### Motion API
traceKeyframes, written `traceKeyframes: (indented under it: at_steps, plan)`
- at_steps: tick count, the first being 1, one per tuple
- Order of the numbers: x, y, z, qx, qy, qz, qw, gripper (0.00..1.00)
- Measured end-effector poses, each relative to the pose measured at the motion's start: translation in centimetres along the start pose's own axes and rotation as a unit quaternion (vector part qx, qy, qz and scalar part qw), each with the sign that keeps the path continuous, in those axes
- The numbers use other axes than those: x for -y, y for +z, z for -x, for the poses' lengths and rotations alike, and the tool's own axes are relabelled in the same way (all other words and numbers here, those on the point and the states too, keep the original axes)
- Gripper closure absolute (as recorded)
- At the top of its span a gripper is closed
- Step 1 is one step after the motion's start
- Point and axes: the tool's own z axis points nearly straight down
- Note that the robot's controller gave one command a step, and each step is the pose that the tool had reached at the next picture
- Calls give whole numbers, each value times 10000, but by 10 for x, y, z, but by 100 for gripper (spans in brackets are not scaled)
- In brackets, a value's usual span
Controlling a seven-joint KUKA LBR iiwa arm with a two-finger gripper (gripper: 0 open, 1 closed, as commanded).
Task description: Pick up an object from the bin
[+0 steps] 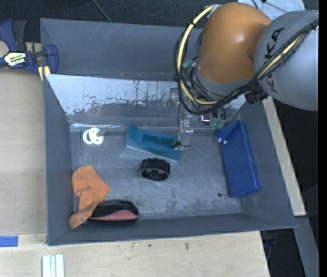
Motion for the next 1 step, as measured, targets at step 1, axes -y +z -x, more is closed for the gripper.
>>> traceKeyframes:
  at_steps: [1]
  plan:
    - [0, -5, 2, 45, 3, 2, 10000, 0]
